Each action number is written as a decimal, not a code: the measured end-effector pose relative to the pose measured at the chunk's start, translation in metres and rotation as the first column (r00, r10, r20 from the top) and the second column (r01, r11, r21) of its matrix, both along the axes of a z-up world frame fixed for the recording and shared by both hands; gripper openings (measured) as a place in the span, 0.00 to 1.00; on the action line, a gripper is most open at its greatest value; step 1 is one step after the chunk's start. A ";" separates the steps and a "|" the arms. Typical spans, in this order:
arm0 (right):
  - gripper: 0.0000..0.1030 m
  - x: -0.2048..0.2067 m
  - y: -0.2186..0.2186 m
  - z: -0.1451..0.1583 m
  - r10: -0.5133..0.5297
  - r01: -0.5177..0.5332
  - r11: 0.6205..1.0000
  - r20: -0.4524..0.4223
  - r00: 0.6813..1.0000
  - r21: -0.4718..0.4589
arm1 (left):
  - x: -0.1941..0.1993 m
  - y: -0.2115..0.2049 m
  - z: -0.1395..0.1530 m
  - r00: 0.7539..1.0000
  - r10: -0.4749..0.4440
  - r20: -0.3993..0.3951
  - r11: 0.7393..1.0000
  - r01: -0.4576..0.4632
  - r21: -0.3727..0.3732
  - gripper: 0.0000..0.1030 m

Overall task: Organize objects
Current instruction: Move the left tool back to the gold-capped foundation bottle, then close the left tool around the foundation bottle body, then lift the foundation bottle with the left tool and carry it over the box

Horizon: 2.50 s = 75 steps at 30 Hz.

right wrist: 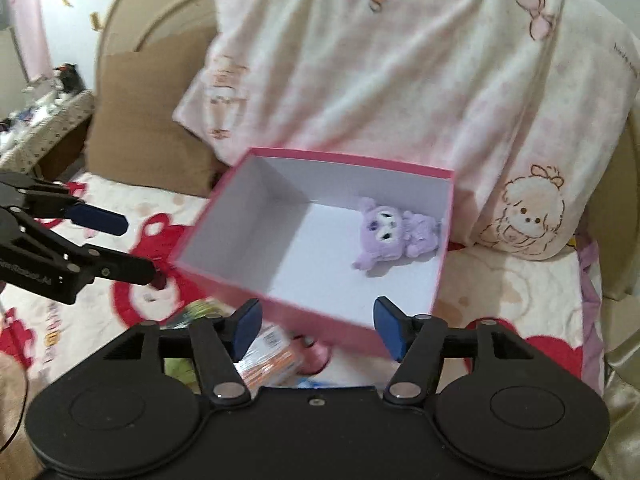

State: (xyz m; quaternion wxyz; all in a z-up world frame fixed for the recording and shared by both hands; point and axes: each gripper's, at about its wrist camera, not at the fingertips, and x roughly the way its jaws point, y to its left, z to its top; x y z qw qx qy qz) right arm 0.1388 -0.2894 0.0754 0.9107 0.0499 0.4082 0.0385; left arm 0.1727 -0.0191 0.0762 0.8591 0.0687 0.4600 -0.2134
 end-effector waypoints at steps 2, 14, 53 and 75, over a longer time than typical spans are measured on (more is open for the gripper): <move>0.76 -0.018 0.011 0.009 0.022 -0.022 1.000 0.008 1.000 0.012 | -0.014 0.006 0.006 1.000 -0.018 -0.002 1.000 0.018 0.014 0.75; 0.81 -0.087 0.090 -0.028 0.227 -0.226 0.974 -0.016 0.974 0.030 | -0.076 0.036 -0.041 0.997 -0.037 -0.073 0.999 0.037 -0.001 0.81; 0.78 -0.069 0.194 -0.186 0.154 -0.173 0.969 -0.117 0.981 -0.177 | -0.092 0.077 -0.211 0.922 0.110 -0.372 0.945 -0.212 -0.248 0.60; 0.67 -0.083 0.167 -0.155 0.074 -0.076 0.992 -0.031 0.997 -0.097 | -0.109 0.066 -0.173 0.973 0.059 -0.223 0.938 -0.131 -0.322 0.60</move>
